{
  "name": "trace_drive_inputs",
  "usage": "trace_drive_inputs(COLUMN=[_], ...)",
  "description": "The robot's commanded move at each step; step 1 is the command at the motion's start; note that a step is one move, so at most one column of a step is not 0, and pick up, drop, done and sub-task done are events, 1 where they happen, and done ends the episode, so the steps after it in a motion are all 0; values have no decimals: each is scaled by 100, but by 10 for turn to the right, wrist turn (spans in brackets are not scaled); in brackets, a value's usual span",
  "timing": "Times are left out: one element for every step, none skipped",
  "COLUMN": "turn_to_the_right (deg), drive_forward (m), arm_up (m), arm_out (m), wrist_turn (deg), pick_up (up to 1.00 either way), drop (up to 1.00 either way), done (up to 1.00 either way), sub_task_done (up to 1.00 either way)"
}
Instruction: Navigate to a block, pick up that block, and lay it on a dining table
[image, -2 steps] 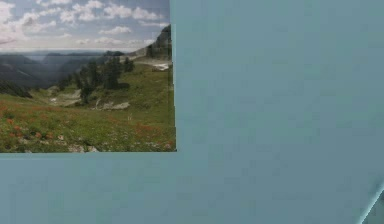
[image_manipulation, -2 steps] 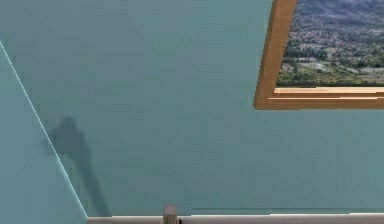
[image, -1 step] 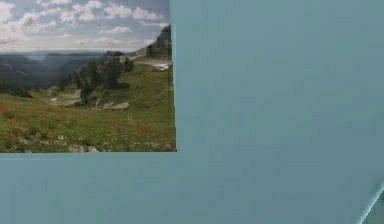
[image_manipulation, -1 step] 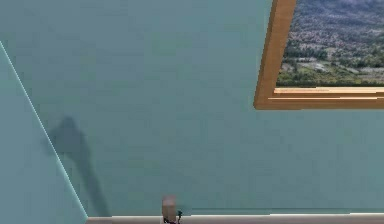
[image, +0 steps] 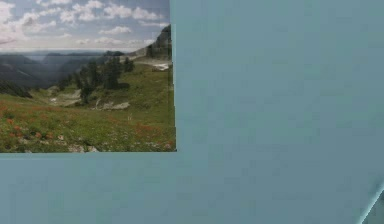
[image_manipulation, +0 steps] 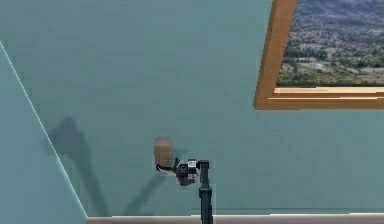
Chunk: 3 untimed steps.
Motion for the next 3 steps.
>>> trace_drive_inputs(turn_to_the_right=[0,0,0], drive_forward=[0,0,0], arm_up=[48,0,0], arm_out=[0,0,0], wrist_turn=[0,-450,-450], pick_up=[0,0,0], drop=[0,0,0], done=[0,0,0], sub_task_done=[0,0,0])
